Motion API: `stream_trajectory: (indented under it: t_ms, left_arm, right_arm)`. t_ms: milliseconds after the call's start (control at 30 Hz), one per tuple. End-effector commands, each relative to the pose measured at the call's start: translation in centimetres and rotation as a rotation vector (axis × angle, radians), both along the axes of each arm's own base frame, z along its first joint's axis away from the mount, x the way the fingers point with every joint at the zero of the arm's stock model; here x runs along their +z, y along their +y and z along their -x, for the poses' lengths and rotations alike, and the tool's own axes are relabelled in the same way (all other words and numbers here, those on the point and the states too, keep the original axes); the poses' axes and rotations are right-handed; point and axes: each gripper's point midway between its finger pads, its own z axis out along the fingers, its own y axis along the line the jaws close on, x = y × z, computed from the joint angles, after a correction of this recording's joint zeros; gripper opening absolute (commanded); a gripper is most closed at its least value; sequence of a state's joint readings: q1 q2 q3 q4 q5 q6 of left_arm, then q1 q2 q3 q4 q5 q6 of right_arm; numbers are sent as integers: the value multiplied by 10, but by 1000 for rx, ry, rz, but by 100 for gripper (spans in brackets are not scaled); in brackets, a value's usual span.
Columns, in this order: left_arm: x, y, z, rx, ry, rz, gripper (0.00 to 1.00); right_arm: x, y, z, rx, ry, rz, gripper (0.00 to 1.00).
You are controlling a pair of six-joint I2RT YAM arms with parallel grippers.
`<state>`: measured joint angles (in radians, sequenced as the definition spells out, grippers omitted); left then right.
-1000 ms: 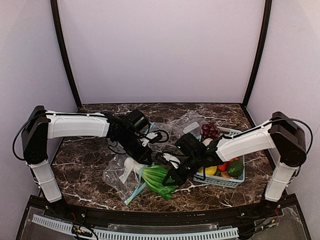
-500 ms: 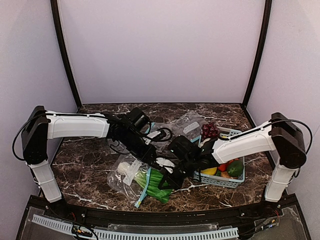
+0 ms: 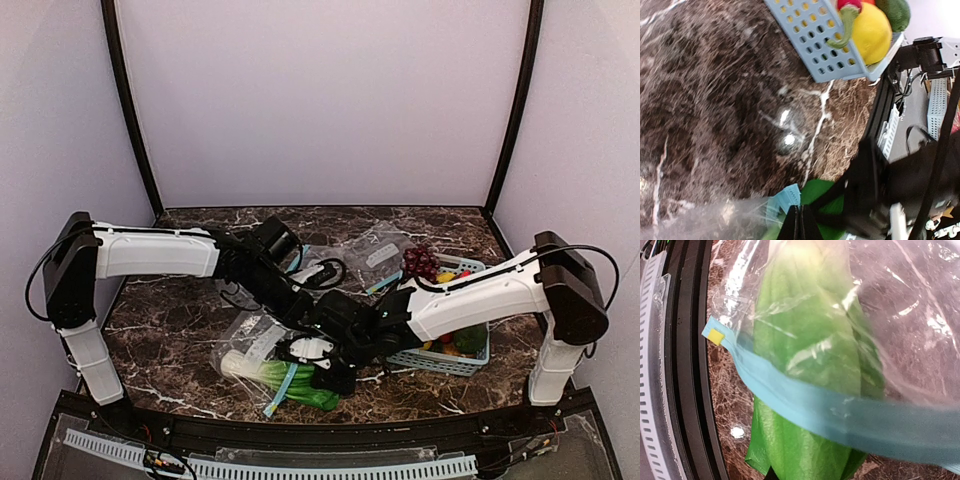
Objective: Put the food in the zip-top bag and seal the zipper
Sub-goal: Adjust the zipper food storage bag at the center of the board.
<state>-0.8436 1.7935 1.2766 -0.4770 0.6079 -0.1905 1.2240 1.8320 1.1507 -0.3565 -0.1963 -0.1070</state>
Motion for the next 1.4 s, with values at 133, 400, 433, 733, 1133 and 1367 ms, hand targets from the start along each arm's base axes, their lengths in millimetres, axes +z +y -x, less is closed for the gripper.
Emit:
stream_trajectory:
  t_ms: [133, 400, 433, 733, 1133, 1367]
  left_arm:
    - [22, -18, -3, -21, -45, 107, 1]
    - [13, -25, 17, -87, -4, 90, 1]
    - [9, -25, 20, -90, 6, 80, 1]
    - [-20, -28, 34, -60, 74, 65, 1]
    - [24, -23, -25, 136, -72, 140, 43]
    - [42, -2, -47, 178, -190, 85, 63]
  right_arm:
    - [7, 6, -3, 57, -206, -18, 0]
    - [5, 20, -18, 107, -336, 71, 0]
    - [8, 22, -24, 86, -363, 78, 0]
    - [29, 37, -61, -177, -444, 61, 0]
    - [3, 23, -41, -242, -298, 39, 0]
    - [2, 19, -39, -228, -302, 39, 31]
